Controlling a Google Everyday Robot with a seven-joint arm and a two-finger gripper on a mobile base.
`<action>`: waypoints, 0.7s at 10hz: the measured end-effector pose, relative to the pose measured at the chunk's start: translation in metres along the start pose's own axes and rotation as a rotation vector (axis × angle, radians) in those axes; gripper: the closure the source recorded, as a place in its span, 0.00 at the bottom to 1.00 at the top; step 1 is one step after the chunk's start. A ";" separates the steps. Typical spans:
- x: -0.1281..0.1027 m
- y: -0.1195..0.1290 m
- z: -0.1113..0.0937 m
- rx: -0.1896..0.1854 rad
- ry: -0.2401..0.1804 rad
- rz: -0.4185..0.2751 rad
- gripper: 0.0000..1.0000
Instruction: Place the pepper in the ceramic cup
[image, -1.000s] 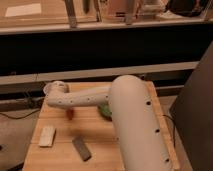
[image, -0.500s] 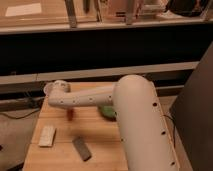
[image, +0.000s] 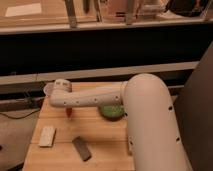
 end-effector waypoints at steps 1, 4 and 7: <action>0.005 -0.002 -0.011 0.020 0.026 0.001 1.00; 0.019 -0.005 -0.041 0.095 0.085 0.020 1.00; 0.026 -0.008 -0.055 0.166 0.096 0.044 1.00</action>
